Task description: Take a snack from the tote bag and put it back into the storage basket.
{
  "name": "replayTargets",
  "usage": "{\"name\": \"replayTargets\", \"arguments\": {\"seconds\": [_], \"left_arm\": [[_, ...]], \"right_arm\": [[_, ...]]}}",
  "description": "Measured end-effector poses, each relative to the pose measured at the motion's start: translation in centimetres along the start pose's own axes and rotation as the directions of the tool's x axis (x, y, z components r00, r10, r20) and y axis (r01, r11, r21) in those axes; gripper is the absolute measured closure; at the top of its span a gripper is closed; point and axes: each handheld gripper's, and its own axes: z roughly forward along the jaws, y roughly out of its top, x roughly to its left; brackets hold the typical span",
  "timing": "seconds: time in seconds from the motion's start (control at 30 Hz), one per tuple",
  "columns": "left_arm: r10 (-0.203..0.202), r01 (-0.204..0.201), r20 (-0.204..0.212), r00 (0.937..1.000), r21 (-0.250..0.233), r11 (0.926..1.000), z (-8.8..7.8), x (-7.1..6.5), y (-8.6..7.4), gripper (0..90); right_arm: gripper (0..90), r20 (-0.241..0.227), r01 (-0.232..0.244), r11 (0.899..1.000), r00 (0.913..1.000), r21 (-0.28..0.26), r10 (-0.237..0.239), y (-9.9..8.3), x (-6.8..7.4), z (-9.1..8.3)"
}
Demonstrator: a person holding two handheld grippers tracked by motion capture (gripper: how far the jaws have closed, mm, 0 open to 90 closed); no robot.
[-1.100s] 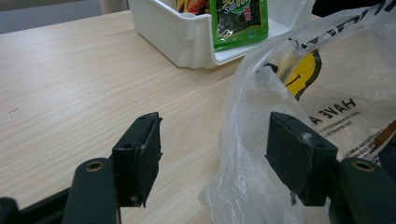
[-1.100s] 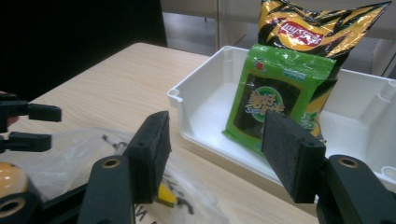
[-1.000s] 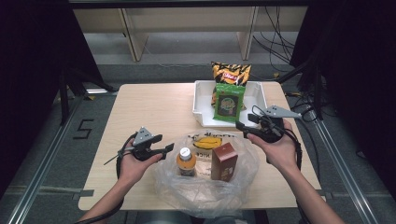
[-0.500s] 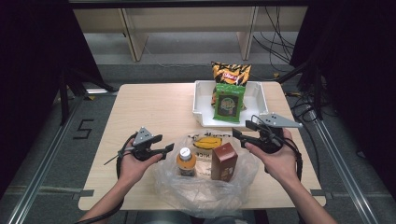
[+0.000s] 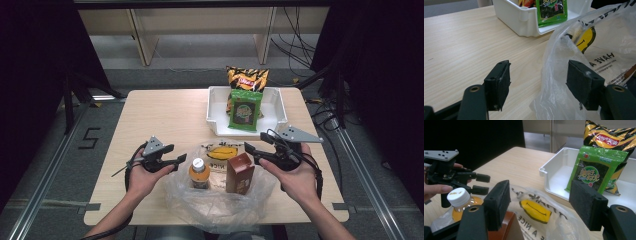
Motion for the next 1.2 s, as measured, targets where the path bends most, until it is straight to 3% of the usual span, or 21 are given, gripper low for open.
{"name": "replayTargets", "arguments": {"seconds": [0.17, 0.33, 0.37, 0.4, 0.43, 0.5, 0.7, 0.73, 0.83, 0.9, 0.97, 1.2], "left_arm": [[-0.011, 0.011, -0.005, 0.9999, -0.003, 0.9999, 0.0, 0.0, 0.0, 35.0], [0.001, -0.001, -0.004, 1.0000, -0.003, 1.0000, 0.0, 0.0, 0.0, 35.0], [0.000, 0.000, -0.006, 1.0000, -0.004, 1.0000, 0.0, 0.0, 0.0, 35.0], [-0.009, 0.009, -0.005, 0.9999, -0.005, 0.9999, 0.0, 0.0, 0.0, 34.9], [-0.011, 0.011, -0.006, 0.9999, -0.005, 0.9999, 0.0, -0.1, 0.0, 34.9], [-0.012, 0.011, -0.007, 0.9999, -0.007, 0.9999, 0.0, -0.1, 0.0, 34.9], [-0.005, 0.005, -0.008, 1.0000, -0.009, 0.9999, -0.1, 0.0, 0.1, 34.9], [-0.004, 0.004, -0.008, 1.0000, -0.009, 1.0000, -0.1, 0.0, 0.1, 34.9], [-0.010, 0.010, -0.008, 0.9999, -0.008, 0.9999, -0.1, -0.1, 0.1, 34.9], [-0.005, 0.005, -0.007, 1.0000, -0.008, 1.0000, -0.1, 0.0, 0.1, 34.8], [-0.004, 0.004, -0.007, 1.0000, -0.008, 1.0000, -0.1, 0.0, 0.1, 34.9], [-0.007, 0.007, -0.007, 1.0000, -0.008, 0.9999, -0.1, 0.0, 0.0, 34.9]], "right_arm": [[33.1, -0.020, -0.012, 0.999, 0.9997, -0.029, 0.012, 0.2, 0.5, -0.2], [32.8, -0.013, 0.008, 0.999, 0.9999, -0.037, -0.009, 0.5, 0.8, -0.5], [32.8, -0.024, -0.009, 0.999, 0.9997, -0.043, 0.008, 0.5, 1.1, -0.5], [32.7, -0.022, 0.015, 0.999, 0.9996, -0.046, -0.016, 0.5, 1.1, -0.5], [32.6, -0.036, 0.009, 0.999, 0.9993, -0.051, -0.011, 0.5, 1.3, -0.5], [32.4, -0.042, -0.010, 0.999, 0.9991, -0.048, 0.008, 0.5, 1.8, -0.5], [31.6, -0.064, 0.000, 0.999, 0.9979, -0.035, -0.002, 0.3, 2.9, -0.5], [31.5, -0.067, 0.027, 0.999, 0.9974, -0.035, -0.029, 0.3, 2.8, -0.4], [31.2, -0.070, 0.014, 1.000, 0.9974, -0.028, -0.016, 0.1, 3.2, -0.3], [31.1, -0.075, 0.058, 0.997, 0.9952, -0.046, -0.062, 0.0, 3.0, -0.1], [30.8, -0.079, 0.025, 1.000, 0.9966, -0.011, -0.026, -0.1, 3.3, -0.1], [29.1, -0.072, 0.031, 1.000, 0.9970, 0.004, -0.031, -0.6, 3.5, 0.3]]}}
